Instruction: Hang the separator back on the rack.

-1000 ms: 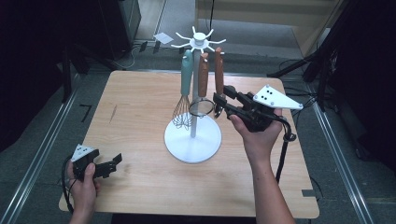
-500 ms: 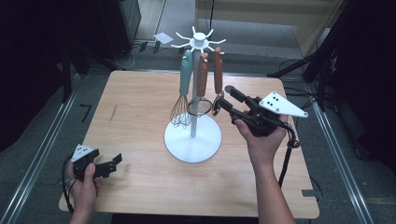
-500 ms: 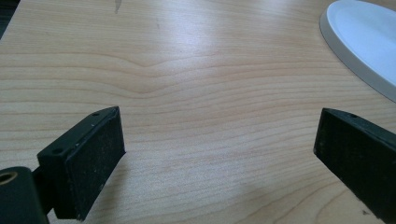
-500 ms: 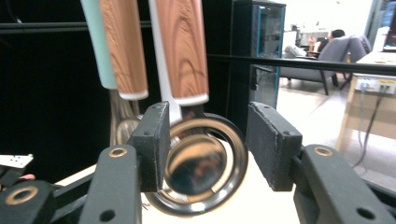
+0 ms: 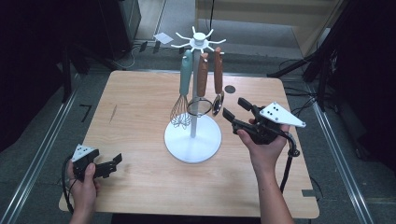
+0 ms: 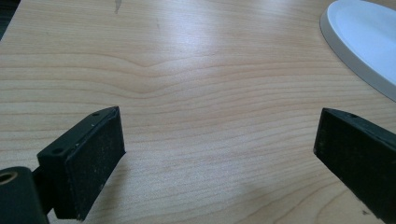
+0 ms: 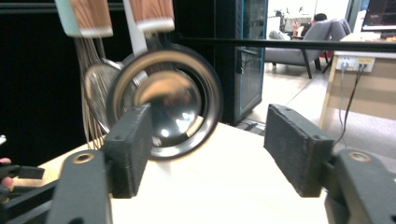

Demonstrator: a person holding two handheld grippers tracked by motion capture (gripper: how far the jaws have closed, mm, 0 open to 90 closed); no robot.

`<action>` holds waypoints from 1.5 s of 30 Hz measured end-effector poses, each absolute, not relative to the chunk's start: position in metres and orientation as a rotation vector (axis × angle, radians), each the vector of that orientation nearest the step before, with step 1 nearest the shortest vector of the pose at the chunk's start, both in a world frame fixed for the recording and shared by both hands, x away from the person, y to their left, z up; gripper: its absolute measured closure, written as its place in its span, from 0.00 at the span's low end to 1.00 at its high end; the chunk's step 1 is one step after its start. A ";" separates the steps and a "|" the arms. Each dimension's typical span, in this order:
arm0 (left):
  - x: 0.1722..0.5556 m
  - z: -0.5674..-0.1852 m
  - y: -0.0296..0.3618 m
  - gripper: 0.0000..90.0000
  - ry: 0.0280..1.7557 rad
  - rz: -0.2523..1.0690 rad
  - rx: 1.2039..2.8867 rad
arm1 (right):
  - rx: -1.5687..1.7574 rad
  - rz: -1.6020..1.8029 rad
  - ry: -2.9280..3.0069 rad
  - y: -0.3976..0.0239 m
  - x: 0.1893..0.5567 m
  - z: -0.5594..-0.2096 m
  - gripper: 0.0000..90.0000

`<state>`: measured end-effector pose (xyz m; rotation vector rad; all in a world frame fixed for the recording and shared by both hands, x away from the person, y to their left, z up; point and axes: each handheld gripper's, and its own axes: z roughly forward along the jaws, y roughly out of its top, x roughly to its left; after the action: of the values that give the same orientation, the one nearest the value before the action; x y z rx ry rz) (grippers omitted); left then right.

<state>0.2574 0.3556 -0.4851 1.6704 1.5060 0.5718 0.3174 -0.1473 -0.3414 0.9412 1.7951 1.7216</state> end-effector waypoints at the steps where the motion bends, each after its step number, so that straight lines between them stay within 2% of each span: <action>1: 0.257 -0.485 0.356 0.02 1.506 0.572 1.670 | 0.953 1.717 1.794 -0.148 0.317 -0.344 0.34; 4: 0.257 -0.485 0.356 0.02 1.505 0.573 1.671 | 0.978 1.705 1.790 -0.149 0.316 -0.350 0.28; 10: 0.257 -0.485 0.356 0.02 1.506 0.573 1.670 | 1.010 1.661 1.786 -0.152 0.314 -0.364 0.24; 14: 0.257 -0.485 0.356 0.02 1.505 0.574 1.671 | 1.036 1.648 1.793 -0.156 0.313 -0.376 0.16; 45: 0.257 -0.485 0.356 0.02 1.506 0.577 1.670 | 1.217 1.434 1.821 -0.189 0.301 -0.445 0.14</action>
<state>0.2571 0.3555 -0.4851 1.6699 1.5061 0.5771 0.3008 -0.1890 -0.4446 1.2173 1.8213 1.4340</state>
